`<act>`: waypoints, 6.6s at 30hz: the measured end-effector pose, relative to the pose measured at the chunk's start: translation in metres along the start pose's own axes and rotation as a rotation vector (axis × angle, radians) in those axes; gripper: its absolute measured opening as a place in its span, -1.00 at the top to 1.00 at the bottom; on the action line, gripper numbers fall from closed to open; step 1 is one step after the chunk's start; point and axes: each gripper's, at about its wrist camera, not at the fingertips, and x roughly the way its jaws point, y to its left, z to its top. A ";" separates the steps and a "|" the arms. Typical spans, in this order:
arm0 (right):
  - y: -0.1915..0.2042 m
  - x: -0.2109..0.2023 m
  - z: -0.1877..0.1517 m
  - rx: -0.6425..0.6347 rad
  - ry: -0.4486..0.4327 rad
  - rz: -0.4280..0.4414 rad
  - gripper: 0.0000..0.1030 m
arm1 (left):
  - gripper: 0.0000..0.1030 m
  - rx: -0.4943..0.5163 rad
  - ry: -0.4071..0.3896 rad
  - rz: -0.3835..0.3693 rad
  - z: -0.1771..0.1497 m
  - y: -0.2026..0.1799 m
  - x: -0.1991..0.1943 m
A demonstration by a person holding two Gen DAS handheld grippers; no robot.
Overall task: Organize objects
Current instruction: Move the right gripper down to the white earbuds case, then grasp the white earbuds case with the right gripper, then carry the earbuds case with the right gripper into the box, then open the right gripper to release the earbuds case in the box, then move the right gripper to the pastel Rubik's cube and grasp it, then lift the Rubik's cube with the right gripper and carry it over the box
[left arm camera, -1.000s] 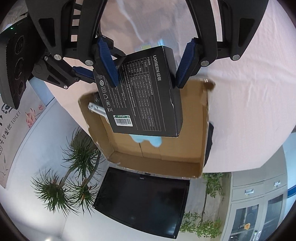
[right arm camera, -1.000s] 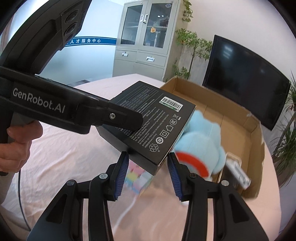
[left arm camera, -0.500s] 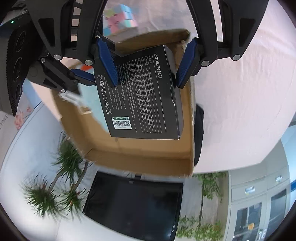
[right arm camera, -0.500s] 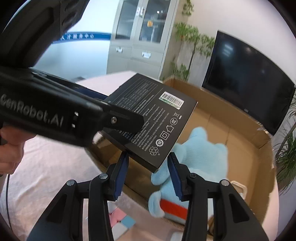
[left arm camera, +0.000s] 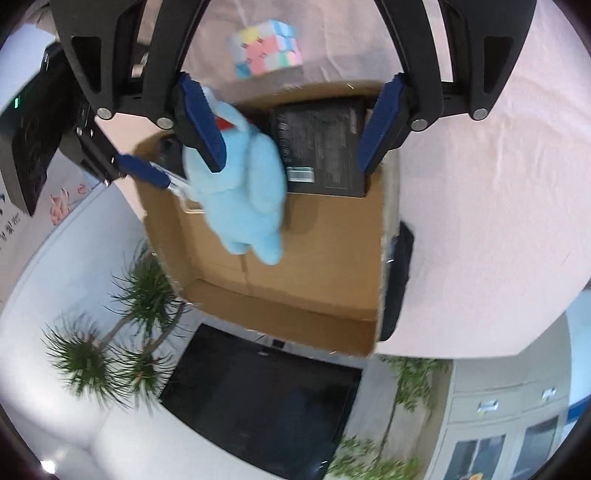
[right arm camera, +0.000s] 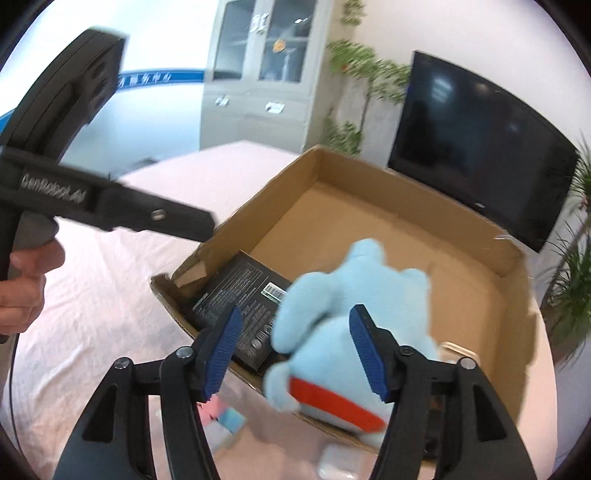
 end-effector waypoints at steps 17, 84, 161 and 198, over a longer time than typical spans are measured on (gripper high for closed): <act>-0.073 0.028 -0.134 0.283 0.299 0.033 0.05 | -0.53 0.078 0.191 -0.101 -0.126 -0.109 0.019; 0.011 -0.110 -0.215 0.002 0.233 0.164 0.21 | 0.18 0.379 0.412 -0.136 -0.227 -0.196 0.046; -0.080 -0.048 -0.089 0.242 0.149 0.178 -0.35 | -0.68 0.142 0.190 0.194 -0.127 -0.058 0.067; 0.009 -0.062 -0.199 0.285 0.417 0.420 -0.17 | -0.15 0.559 0.183 0.062 -0.277 -0.143 0.057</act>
